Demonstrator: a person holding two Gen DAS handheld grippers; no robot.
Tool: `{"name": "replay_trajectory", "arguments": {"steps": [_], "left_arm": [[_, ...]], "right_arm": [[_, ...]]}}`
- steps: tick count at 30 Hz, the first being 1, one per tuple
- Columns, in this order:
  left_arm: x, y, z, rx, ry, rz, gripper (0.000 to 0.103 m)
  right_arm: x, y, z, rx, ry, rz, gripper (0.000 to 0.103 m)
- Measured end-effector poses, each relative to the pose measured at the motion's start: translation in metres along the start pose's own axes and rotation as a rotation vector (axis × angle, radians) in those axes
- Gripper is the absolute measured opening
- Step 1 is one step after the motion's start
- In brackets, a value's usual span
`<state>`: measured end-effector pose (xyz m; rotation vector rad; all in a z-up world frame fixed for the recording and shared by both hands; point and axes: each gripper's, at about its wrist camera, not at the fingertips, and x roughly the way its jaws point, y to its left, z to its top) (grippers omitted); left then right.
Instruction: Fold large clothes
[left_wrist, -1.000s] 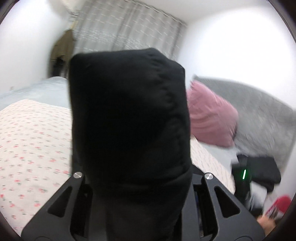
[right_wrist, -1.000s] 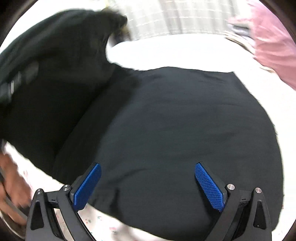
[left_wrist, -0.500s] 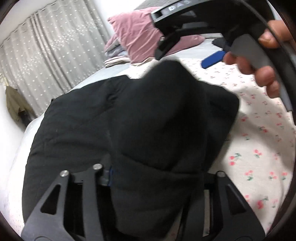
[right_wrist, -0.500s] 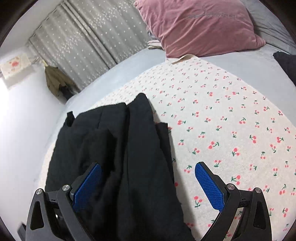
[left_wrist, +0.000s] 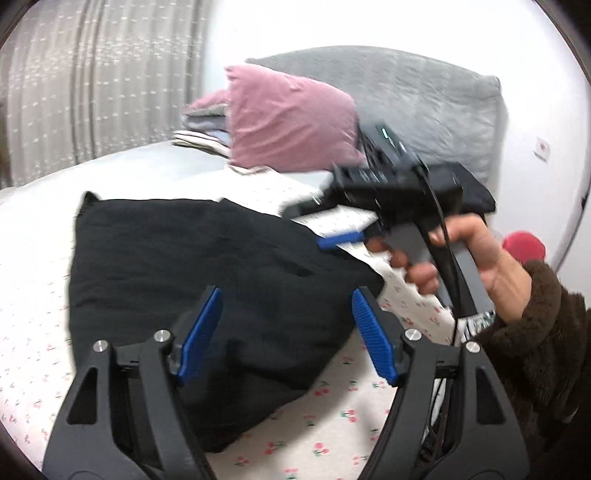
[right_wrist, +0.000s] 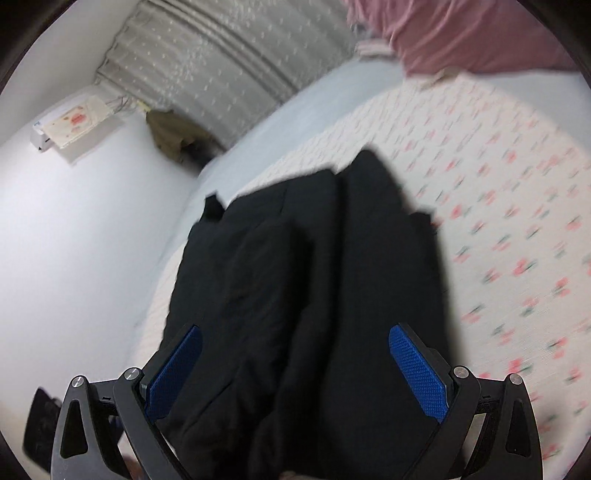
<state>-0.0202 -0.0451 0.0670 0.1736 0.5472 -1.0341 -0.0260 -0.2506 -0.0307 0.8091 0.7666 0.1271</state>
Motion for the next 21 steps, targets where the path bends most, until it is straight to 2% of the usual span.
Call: {"name": "replay_trajectory", "arguments": {"steps": [4,5,7,9,12,13,15,16,17,18,19,20,21], "left_arm": [[0.000,0.036,-0.008,-0.054,0.010,0.133,0.075],[0.002,0.049,-0.011,-0.083,0.032,0.182,0.075],[0.007,0.069,-0.015,-0.137,0.051,0.222,0.075],[0.012,0.095,-0.022,-0.227,0.072,0.246,0.075],[0.019,0.117,-0.027,-0.315,0.078,0.247,0.075],[0.022,0.125,-0.029,-0.352,0.080,0.243,0.075],[0.025,0.134,-0.032,-0.405,0.081,0.237,0.075],[0.025,0.137,-0.035,-0.432,0.074,0.229,0.074],[0.023,0.140,-0.037,-0.459,0.062,0.223,0.072],[0.020,0.141,-0.037,-0.474,0.053,0.221,0.066],[0.018,0.143,-0.036,-0.500,0.031,0.221,0.061],[0.015,0.143,-0.036,-0.512,0.016,0.220,0.057],[0.012,0.144,-0.034,-0.533,-0.016,0.212,0.049]], "right_arm": [[0.023,-0.001,-0.007,0.064,0.103,-0.028,0.102],[0.024,0.002,-0.010,0.055,0.106,-0.045,0.102],[0.023,0.009,-0.013,0.040,0.109,-0.056,0.102],[0.025,0.013,-0.018,0.052,0.135,-0.014,0.102],[0.041,0.015,-0.024,0.082,0.199,0.075,0.102],[0.044,0.016,-0.026,0.084,0.210,0.080,0.101],[0.053,0.021,-0.030,0.067,0.217,0.060,0.092],[0.057,0.022,-0.030,0.057,0.214,0.049,0.071],[0.062,0.024,-0.031,0.047,0.215,0.033,0.057],[0.064,0.024,-0.031,0.047,0.209,0.025,0.053],[0.064,0.027,-0.030,0.045,0.188,0.019,0.044],[0.061,0.031,-0.027,0.020,0.159,0.017,0.041],[0.055,0.038,-0.023,-0.014,0.116,0.024,0.037]]}}
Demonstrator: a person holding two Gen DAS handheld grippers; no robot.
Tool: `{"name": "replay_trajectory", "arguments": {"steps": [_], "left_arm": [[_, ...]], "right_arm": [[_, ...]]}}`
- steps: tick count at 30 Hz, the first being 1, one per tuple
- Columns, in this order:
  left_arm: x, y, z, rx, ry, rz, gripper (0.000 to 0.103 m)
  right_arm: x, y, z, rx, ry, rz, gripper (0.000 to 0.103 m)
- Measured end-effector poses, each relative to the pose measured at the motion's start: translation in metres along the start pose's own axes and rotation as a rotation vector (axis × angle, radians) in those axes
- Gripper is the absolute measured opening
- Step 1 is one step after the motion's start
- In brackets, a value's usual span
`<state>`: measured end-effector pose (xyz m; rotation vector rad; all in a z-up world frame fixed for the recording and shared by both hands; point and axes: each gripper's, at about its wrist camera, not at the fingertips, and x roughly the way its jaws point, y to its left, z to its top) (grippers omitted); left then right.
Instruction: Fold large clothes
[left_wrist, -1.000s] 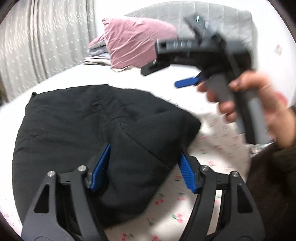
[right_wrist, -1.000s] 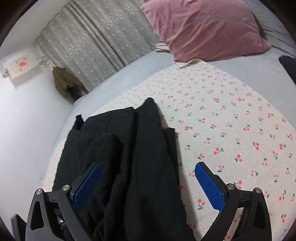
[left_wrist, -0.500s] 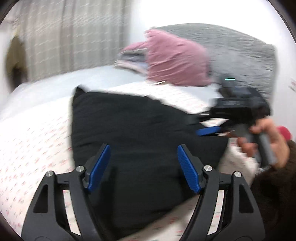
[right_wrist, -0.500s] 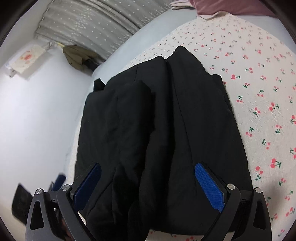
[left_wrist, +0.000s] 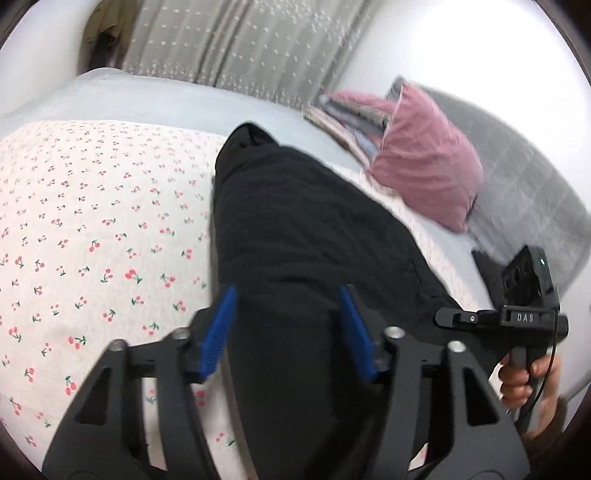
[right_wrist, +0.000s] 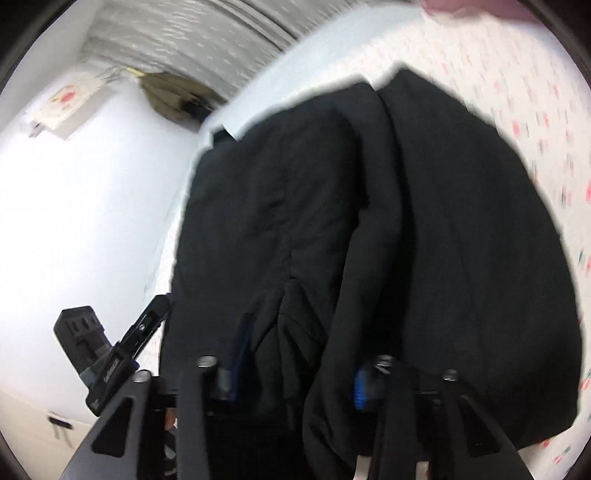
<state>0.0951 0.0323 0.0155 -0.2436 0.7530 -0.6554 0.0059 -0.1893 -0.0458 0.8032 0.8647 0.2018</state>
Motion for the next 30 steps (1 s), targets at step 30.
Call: {"name": "replay_trajectory", "arguments": {"steps": [30], "left_arm": [[0.043,-0.068,-0.015,0.186,0.005,0.016,0.037]], "right_arm": [[-0.051,-0.094,0.057,0.058,-0.053,0.063,0.054]]}}
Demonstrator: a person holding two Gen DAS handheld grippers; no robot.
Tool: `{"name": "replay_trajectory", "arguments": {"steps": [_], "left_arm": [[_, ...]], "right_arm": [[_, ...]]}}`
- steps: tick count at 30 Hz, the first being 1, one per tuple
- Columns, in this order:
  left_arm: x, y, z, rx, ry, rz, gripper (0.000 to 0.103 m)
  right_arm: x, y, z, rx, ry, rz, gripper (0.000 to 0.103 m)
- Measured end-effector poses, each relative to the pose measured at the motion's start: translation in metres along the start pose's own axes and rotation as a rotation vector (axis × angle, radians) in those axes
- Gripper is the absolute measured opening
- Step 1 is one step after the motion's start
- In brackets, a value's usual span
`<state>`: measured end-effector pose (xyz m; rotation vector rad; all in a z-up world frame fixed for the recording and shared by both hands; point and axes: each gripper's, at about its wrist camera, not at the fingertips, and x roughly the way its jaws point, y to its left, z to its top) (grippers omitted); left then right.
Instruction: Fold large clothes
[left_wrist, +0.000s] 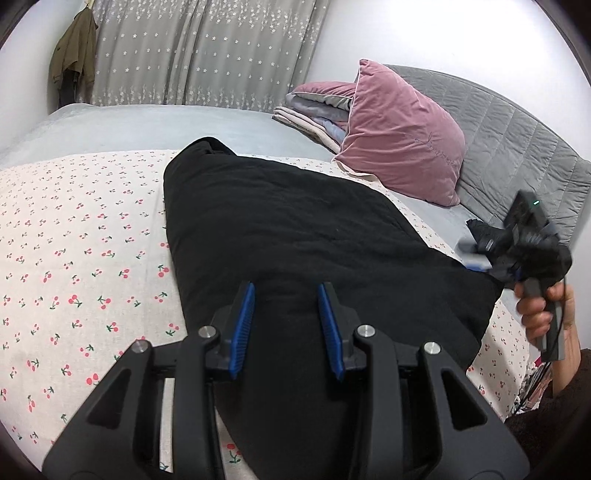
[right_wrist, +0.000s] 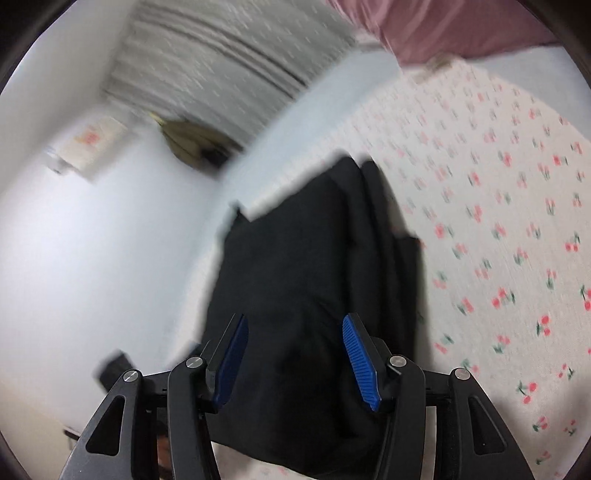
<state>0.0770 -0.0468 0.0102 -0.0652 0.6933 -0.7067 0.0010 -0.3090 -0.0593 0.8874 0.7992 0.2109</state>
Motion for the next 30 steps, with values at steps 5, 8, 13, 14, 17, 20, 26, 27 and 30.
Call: {"name": "replay_trajectory", "arguments": {"steps": [5,8,13,14,17,20,26,27,30], "left_arm": [[-0.001,-0.001,0.000,0.019,-0.008,0.026,0.037],[-0.005,-0.003,0.002,0.027,-0.038,0.017,0.037],[0.000,-0.021,-0.001,0.108,-0.010,0.029,0.037],[0.003,-0.026,-0.003,0.139,0.002,0.038,0.037],[0.006,-0.035,-0.005,0.201,0.009,0.092,0.038],[0.002,-0.034,-0.002,0.177,0.021,0.102,0.051],[-0.008,-0.030,-0.003,0.136,0.061,0.087,0.080],[-0.008,-0.030,-0.003,0.137,0.067,0.094,0.083],[-0.003,-0.023,-0.001,0.091,0.088,0.110,0.096]], "right_arm": [[0.019,0.014,-0.010,-0.060,0.116,0.069,0.037],[-0.014,0.032,-0.005,-0.066,-0.039,0.207,0.026],[-0.030,0.035,-0.024,-0.078,-0.106,0.013,0.024],[-0.018,0.031,-0.032,-0.095,-0.062,-0.126,0.024],[0.005,0.015,-0.040,-0.063,0.017,-0.221,0.036],[-0.017,0.015,-0.035,-0.022,-0.043,-0.152,0.052],[-0.026,0.021,-0.032,-0.050,-0.107,-0.144,0.070],[-0.015,0.018,-0.028,-0.047,-0.084,-0.146,0.073],[0.010,0.017,-0.023,-0.033,-0.013,-0.187,0.075]]}}
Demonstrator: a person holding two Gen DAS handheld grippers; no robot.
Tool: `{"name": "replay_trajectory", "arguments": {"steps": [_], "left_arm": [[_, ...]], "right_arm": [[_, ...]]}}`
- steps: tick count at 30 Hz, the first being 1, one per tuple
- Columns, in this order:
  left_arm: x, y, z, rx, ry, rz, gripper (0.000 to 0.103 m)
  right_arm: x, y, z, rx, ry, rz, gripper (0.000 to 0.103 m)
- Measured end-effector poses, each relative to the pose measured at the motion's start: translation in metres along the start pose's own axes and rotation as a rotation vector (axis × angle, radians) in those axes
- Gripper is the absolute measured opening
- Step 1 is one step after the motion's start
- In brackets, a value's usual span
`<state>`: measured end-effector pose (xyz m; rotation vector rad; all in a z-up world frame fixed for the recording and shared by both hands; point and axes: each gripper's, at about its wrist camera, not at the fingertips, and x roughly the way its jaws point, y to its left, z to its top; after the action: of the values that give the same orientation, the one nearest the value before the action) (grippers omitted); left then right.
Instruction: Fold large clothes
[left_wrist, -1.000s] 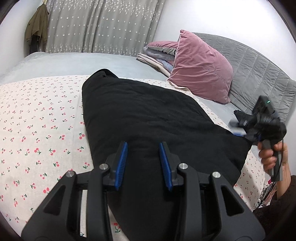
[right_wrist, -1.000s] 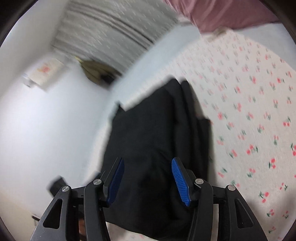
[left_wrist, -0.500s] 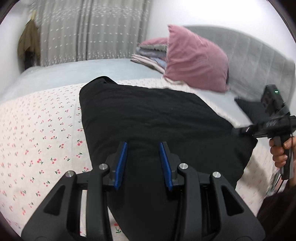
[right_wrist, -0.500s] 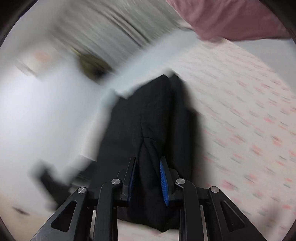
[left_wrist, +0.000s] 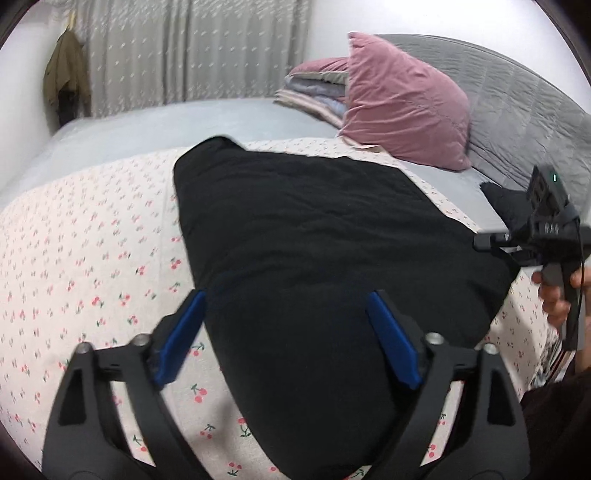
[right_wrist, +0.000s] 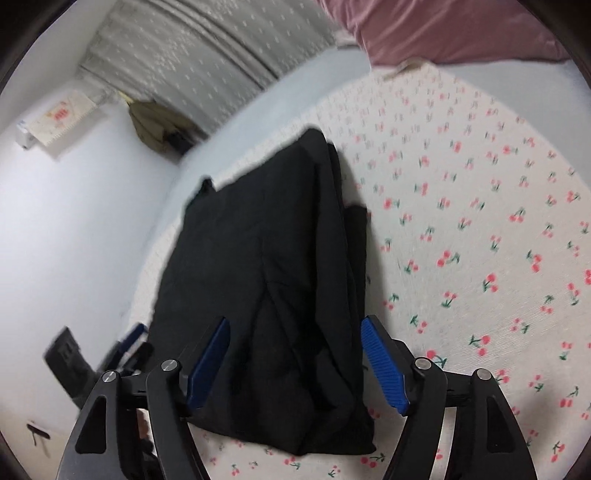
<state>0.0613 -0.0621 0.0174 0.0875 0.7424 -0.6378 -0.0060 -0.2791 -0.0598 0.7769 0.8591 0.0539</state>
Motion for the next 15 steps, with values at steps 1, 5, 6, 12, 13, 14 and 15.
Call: {"name": "replay_trajectory", "arguments": {"steps": [1,5,6,12,13,14,15], "left_arm": [[0.003,0.005,0.000,-0.035,0.015,0.005,0.099],[0.008,0.014,-0.001,-0.108,0.046,-0.006,0.101],[0.009,0.015,0.000,-0.121,0.055,-0.006,0.102],[0.010,0.022,0.002,-0.181,0.091,-0.020,0.102],[0.010,0.025,0.004,-0.197,0.099,-0.035,0.102],[0.011,0.028,0.005,-0.210,0.105,-0.062,0.102],[0.013,0.032,0.008,-0.230,0.110,-0.114,0.102]], "right_arm": [[0.001,-0.008,0.000,0.005,0.016,-0.001,0.076],[0.016,-0.015,0.005,0.030,0.047,0.035,0.080],[0.015,-0.016,0.005,0.033,0.048,0.038,0.081],[0.008,-0.018,0.012,0.059,0.040,0.040,0.082],[0.007,-0.018,0.015,0.064,0.037,0.042,0.082],[0.006,-0.018,0.020,0.065,0.031,0.043,0.082],[0.004,-0.018,0.025,0.066,0.023,0.046,0.082]]}}
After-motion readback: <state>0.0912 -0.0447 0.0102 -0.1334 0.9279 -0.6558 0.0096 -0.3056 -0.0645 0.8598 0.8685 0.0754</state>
